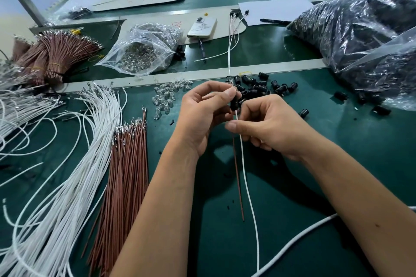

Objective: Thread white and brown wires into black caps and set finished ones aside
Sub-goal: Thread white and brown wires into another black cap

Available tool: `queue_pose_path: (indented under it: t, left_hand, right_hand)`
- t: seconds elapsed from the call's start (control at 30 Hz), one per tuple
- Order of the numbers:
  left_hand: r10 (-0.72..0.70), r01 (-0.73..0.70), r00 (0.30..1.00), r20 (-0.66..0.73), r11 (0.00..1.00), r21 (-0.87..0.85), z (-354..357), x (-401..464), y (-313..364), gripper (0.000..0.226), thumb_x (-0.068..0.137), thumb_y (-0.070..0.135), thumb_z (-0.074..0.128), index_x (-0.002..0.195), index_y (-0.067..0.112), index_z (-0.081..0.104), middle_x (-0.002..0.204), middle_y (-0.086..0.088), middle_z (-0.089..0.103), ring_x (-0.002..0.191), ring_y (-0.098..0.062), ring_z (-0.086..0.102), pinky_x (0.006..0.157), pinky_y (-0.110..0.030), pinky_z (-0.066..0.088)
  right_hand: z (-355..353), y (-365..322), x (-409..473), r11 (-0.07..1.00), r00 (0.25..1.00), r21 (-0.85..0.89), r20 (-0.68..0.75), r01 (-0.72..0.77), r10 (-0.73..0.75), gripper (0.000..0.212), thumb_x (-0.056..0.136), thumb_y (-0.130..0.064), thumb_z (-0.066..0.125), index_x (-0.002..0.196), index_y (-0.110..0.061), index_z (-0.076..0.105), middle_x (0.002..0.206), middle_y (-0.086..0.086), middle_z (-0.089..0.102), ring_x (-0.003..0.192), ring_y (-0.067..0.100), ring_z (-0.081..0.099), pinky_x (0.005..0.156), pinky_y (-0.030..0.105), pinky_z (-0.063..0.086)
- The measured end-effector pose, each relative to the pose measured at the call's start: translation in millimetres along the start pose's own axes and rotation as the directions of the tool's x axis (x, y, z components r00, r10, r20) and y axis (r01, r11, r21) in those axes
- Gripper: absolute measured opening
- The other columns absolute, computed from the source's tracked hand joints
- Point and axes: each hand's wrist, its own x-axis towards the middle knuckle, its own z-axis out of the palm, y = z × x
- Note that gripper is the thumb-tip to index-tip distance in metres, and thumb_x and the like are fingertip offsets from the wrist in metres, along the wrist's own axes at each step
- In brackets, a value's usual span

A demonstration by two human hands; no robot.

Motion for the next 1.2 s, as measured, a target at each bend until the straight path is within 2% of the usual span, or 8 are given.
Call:
queue_pose_path:
  t: [0.13, 0.27, 0.4, 0.5, 0.67, 0.77, 0.87, 1.2]
  left_hand:
    - [0.036, -0.036, 0.999, 0.02, 0.999, 0.035, -1.7, -0.7, -0.3, 0.011, 0.086, 0.011, 0.072, 0.079, 0.019, 0.068, 0.086, -0.004, 0.073, 0.067, -0.015, 0.056, 0.058, -0.023, 0.049]
    - [0.07, -0.071, 0.997, 0.008, 0.996, 0.048, -2.2, -0.4, -0.7, 0.012, 0.082, 0.015, 0.073, 0.075, 0.021, 0.067, 0.085, -0.001, 0.072, 0.074, -0.015, 0.06, 0.062, -0.025, 0.048]
    - [0.095, -0.093, 0.995, -0.032, 0.993, 0.066, -1.8, 0.3, -1.8, 0.013, 0.079, 0.015, 0.075, 0.072, 0.022, 0.065, 0.083, -0.001, 0.07, 0.077, -0.013, 0.06, 0.068, -0.026, 0.045]
    - [0.081, -0.08, 0.996, -0.026, 0.996, 0.041, -1.5, 0.4, -1.2, 0.011, 0.077, 0.018, 0.075, 0.071, 0.022, 0.066, 0.084, -0.001, 0.068, 0.078, -0.015, 0.059, 0.067, -0.027, 0.047]
    - [0.045, -0.044, 0.999, 0.026, 0.998, -0.035, -3.2, 1.4, -1.8, 0.014, 0.088, 0.008, 0.071, 0.077, 0.016, 0.066, 0.084, -0.002, 0.068, 0.072, -0.015, 0.061, 0.063, -0.027, 0.05]
    - [0.023, -0.021, 0.999, 0.024, 0.997, -0.068, -2.9, 1.7, -2.2, 0.011, 0.087, 0.007, 0.071, 0.08, 0.012, 0.064, 0.084, -0.004, 0.067, 0.07, -0.015, 0.061, 0.062, -0.024, 0.051]
    - [0.033, -0.031, 0.999, 0.015, 0.996, -0.088, -3.4, 2.5, -2.6, 0.011, 0.087, 0.004, 0.07, 0.08, 0.01, 0.063, 0.084, -0.005, 0.07, 0.068, -0.015, 0.063, 0.061, -0.024, 0.052]
    - [0.082, -0.08, 0.996, 0.02, 0.992, -0.094, -2.5, 2.7, -2.5, 0.017, 0.09, 0.0, 0.065, 0.078, 0.011, 0.065, 0.088, -0.006, 0.074, 0.072, -0.014, 0.067, 0.062, -0.023, 0.053]
  right_hand:
    - [0.1, -2.4, -1.0, 0.999, 1.0, 0.027, 0.022, -0.019, 0.018, 0.031, 0.075, -0.035, 0.086, 0.062, -0.02, 0.062, 0.055, 0.006, 0.061, 0.039, 0.012, 0.047, 0.034, 0.017, 0.03]
    - [-1.9, -3.3, -0.4, 0.999, 1.0, 0.03, 0.001, -0.012, 0.012, 0.029, 0.087, -0.022, 0.082, 0.063, -0.02, 0.066, 0.055, 0.003, 0.062, 0.041, 0.011, 0.048, 0.035, 0.019, 0.033]
    - [-3.4, -2.7, -0.7, 1.0, 1.0, 0.014, -0.021, -0.013, 0.014, 0.023, 0.09, -0.022, 0.08, 0.07, -0.015, 0.07, 0.058, 0.002, 0.062, 0.045, 0.012, 0.051, 0.036, 0.021, 0.036]
    - [-3.6, -1.4, -0.3, 1.0, 1.0, 0.012, -0.024, -0.013, 0.013, 0.023, 0.092, -0.021, 0.078, 0.076, -0.007, 0.071, 0.059, 0.003, 0.061, 0.046, 0.012, 0.052, 0.036, 0.021, 0.037]
    - [-4.8, -2.1, -0.3, 0.997, 1.0, 0.08, 0.023, -0.011, 0.009, 0.035, 0.08, -0.041, 0.075, 0.08, -0.006, 0.076, 0.058, 0.002, 0.059, 0.047, 0.012, 0.052, 0.037, 0.021, 0.037]
    - [-5.2, -0.4, -0.2, 0.998, 0.998, 0.067, 0.057, -0.005, 0.002, 0.02, 0.093, -0.027, 0.071, 0.078, -0.016, 0.078, 0.064, 0.007, 0.063, 0.05, 0.013, 0.054, 0.037, 0.021, 0.038]
    - [-6.7, 1.8, 0.5, 0.999, 0.998, 0.035, 0.058, -0.005, 0.003, 0.021, 0.1, -0.015, 0.066, 0.084, -0.013, 0.079, 0.067, 0.009, 0.065, 0.052, 0.015, 0.054, 0.037, 0.021, 0.038]
    - [-9.1, 1.2, 1.3, 1.0, 0.998, -0.011, 0.067, 0.013, -0.012, 0.019, 0.101, -0.013, 0.066, 0.089, -0.009, 0.08, 0.067, 0.008, 0.066, 0.053, 0.014, 0.056, 0.038, 0.022, 0.04]
